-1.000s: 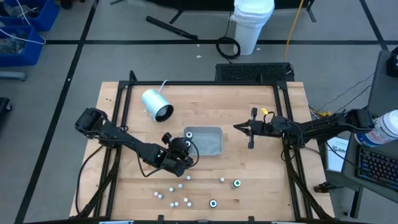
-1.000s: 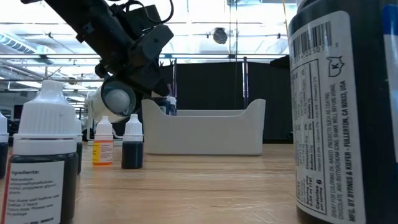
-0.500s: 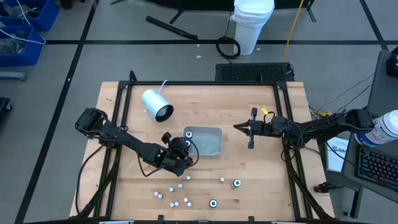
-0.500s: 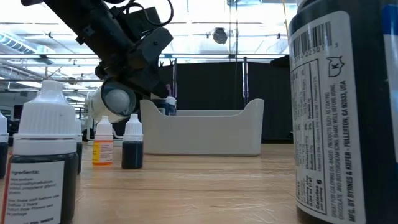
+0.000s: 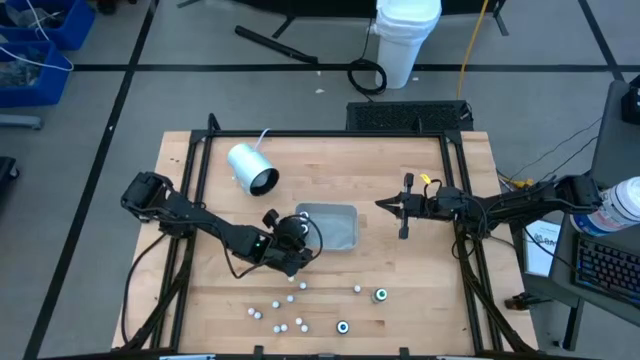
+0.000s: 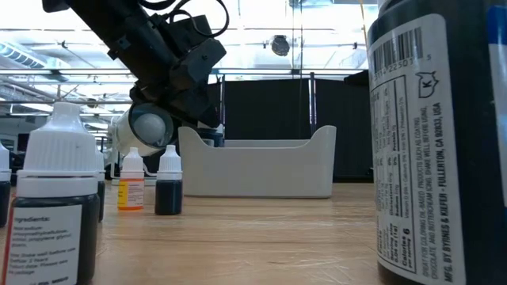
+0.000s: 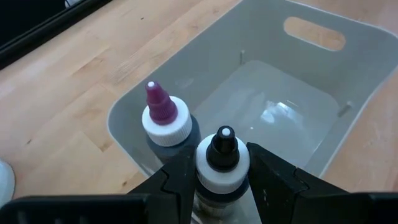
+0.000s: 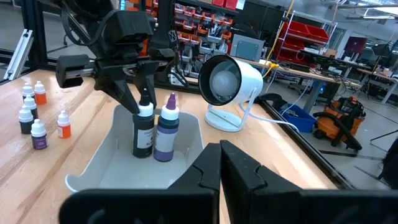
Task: Pick & Place food coloring
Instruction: Put the big black food coloring bottle into the gray bin
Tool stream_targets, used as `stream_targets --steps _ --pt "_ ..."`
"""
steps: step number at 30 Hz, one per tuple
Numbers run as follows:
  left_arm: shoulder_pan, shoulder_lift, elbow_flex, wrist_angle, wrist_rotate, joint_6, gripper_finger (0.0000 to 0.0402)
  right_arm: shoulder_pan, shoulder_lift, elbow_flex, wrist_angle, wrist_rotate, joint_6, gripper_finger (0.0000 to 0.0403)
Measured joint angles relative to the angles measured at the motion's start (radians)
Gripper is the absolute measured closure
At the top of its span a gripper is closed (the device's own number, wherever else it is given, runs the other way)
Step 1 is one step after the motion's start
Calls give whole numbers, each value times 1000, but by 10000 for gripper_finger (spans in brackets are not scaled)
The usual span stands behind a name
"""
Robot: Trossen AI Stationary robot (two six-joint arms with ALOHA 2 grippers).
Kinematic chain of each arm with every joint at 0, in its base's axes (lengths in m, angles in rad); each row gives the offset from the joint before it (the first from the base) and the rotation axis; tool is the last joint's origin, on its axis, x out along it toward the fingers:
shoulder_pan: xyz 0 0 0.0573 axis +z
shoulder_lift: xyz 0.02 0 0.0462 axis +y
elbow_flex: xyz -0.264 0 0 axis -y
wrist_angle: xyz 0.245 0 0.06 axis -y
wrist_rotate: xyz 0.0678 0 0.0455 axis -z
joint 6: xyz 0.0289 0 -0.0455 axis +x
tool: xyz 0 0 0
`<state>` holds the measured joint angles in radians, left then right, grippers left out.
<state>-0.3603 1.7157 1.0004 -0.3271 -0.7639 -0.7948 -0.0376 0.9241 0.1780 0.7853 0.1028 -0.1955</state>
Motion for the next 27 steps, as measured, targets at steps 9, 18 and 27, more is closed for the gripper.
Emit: stream_targets --steps 9,18,27 --pt "-10 0 0 -5 0 -37 270 0 0 0 0 0 0 403" --pt "-23 0 -9 -10 3 -61 270 0 0 0 0 0 0 403" --pt "-23 -1 -63 90 -11 -57 270 0 0 0 -1 0 0 403"
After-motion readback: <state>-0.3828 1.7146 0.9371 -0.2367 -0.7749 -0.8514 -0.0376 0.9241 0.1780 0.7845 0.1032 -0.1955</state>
